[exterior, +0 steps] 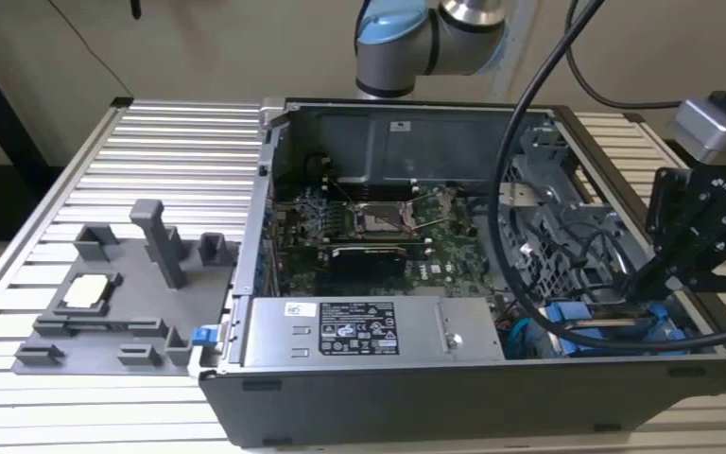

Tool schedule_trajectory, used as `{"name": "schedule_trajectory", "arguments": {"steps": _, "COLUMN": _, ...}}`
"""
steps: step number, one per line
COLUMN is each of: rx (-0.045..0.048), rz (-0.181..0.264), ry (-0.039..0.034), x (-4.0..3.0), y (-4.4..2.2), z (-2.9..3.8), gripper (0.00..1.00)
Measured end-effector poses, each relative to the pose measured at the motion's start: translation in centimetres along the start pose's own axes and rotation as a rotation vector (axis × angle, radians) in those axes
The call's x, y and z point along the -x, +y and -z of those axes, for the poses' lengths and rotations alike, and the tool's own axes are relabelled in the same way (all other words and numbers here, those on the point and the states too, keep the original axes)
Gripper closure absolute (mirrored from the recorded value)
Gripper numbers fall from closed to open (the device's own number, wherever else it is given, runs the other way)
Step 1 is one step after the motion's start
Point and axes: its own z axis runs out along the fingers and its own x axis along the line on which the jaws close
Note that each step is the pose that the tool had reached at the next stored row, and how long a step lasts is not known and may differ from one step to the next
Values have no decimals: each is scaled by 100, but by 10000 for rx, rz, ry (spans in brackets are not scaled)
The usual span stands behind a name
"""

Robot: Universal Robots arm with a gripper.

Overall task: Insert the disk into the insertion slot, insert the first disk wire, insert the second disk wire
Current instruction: 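Insert the first disk wire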

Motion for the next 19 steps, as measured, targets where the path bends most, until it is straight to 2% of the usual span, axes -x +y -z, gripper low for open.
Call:
{"name": "schedule_trajectory", "arguments": {"steps": 4, "rx": 1, "rz": 1, "ry": -9, "x": 0, "y": -1, "z": -9, "gripper": 81}}
{"name": "schedule_trajectory", "arguments": {"steps": 8, "rx": 1, "rz": 18, "ry": -179, "x": 0, "y": -3, "z": -24, "gripper": 81}}
{"name": "schedule_trajectory", "arguments": {"steps": 10, "rx": 1, "rz": 22, "ry": -226, "x": -1, "y": -4, "z": -40, "gripper": 81}}
{"name": "schedule_trajectory", "arguments": {"steps": 19, "rx": 0, "rz": 9, "ry": -229, "x": -18, "y": -10, "z": -103, "gripper": 81}}
